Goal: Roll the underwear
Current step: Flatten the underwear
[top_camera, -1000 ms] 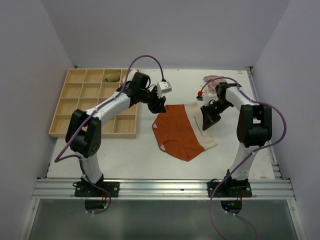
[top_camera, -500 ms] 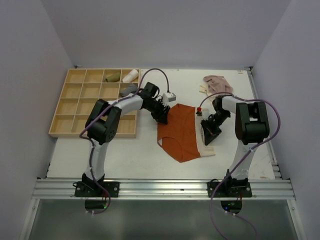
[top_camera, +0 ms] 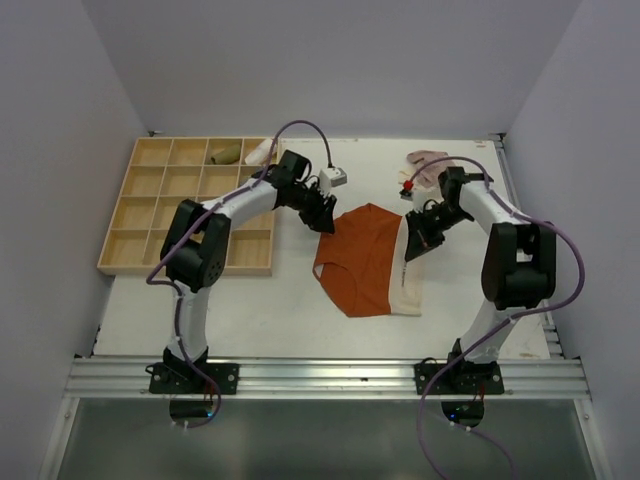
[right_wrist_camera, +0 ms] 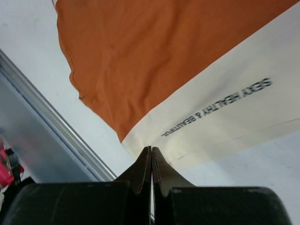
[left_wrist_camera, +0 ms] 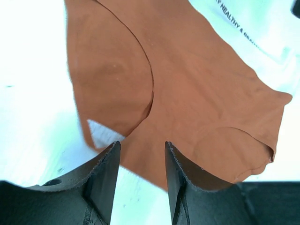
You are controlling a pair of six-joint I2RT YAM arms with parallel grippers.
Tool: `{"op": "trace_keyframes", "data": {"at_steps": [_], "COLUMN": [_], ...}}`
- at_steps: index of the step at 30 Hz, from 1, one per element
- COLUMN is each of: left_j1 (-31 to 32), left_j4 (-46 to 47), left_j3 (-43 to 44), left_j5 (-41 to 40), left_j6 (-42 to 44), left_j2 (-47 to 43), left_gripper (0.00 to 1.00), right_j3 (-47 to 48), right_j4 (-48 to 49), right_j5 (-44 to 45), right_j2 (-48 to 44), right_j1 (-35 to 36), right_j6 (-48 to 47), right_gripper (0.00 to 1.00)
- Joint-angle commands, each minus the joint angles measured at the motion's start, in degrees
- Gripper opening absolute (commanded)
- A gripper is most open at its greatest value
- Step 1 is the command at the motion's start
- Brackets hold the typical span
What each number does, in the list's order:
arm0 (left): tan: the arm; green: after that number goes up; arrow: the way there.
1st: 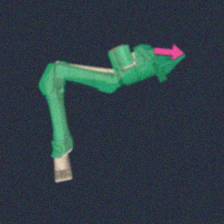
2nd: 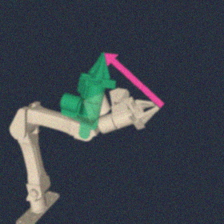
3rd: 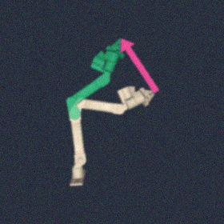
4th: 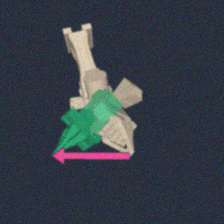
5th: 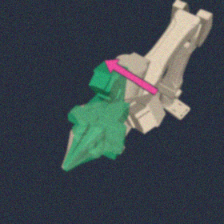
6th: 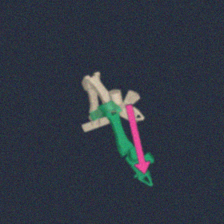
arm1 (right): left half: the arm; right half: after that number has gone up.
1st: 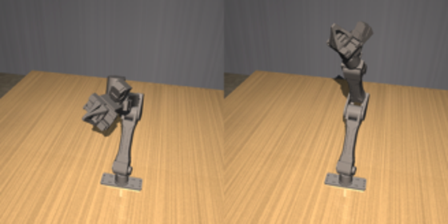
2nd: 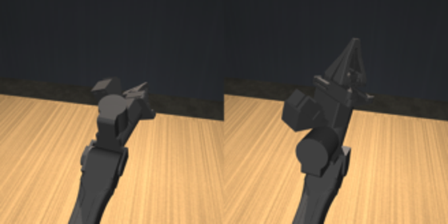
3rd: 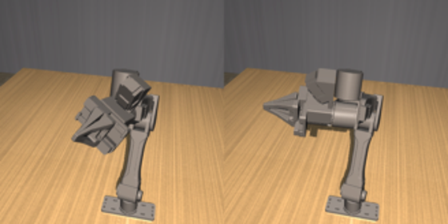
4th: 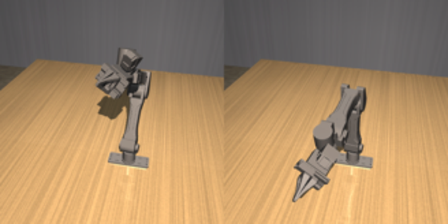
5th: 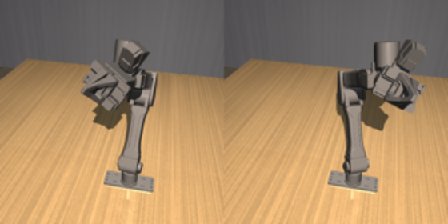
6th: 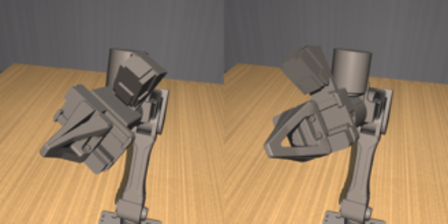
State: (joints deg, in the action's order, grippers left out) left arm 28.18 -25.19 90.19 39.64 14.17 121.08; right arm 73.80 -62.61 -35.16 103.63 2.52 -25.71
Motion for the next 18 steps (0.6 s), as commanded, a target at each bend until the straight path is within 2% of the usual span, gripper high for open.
{"op": "trace_keyframes", "data": {"at_steps": [1,6,13,16,18], "left_j1": [-2.9,-2.9,-2.9,-2.9,-3.0], "left_j4": [-0.5,-1.1,-5.2,-5.7,-5.7], "left_j3": [-1.3,-3.4,2.2,3.3,4.2], "left_j5": [3.0,0.1,-3.5,-4.9,-5.3], "left_j6": [-2.0,-3.0,-2.8,-1.6,1.2], "left_j2": [-5.0,-3.3,4.7,4.4,2.9], "left_gripper": [0.46,0.45,0.42,0.41,0.41], "right_j3": [3.6,5.6,4.6,5.6,7.7], "right_j4": [5.8,10.2,12.3,7.2,3.5], "right_j5": [-1.5,3.4,11.4,7.4,0.2], "right_j2": [1.9,7.4,12.6,11.6,8.9], "right_j1": [-1.1,-1.1,-1.2,-1.1,-1.2], "right_j6": [4.3,7.4,5.9,2.5,0.0], "right_gripper": [0.00,0.00,0.00,0.00,0.00]}}
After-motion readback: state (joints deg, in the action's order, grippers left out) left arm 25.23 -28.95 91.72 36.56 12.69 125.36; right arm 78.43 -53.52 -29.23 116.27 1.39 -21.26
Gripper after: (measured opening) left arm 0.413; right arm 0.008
